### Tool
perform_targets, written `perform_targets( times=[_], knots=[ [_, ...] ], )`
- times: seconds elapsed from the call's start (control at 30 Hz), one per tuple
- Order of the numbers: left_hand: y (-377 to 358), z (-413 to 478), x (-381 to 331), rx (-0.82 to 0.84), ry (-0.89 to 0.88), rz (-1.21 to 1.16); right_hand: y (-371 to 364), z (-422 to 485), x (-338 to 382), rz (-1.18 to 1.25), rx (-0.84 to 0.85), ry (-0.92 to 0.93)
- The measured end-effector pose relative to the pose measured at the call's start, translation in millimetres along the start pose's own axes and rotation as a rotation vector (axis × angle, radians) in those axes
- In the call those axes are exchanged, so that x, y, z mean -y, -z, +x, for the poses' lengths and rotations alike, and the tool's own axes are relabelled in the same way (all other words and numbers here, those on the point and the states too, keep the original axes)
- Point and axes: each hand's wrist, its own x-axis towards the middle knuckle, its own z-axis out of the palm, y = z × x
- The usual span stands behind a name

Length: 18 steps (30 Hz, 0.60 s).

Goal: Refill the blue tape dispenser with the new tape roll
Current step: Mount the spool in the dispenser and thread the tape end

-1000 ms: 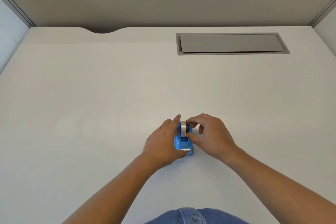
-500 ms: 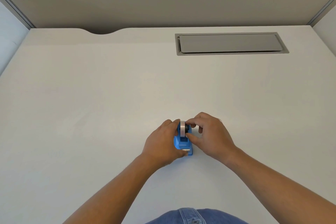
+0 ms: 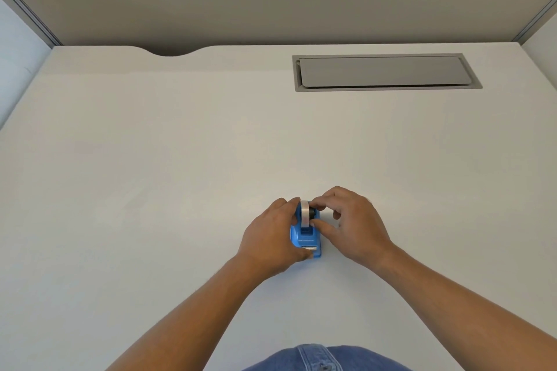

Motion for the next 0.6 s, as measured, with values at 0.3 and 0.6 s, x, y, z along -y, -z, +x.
perform_targets(
  times=[0.3,0.6],
  knots=[
    [0.7,-0.4,-1.5,-0.003,-0.007,-0.004,2.1,0.7,6.1,-0.073,0.01,0.006],
    [1.0,0.1,-2.0,-0.008,-0.003,-0.008,4.5,6.8,22.4,-0.217,0.064,-0.007]
  ],
)
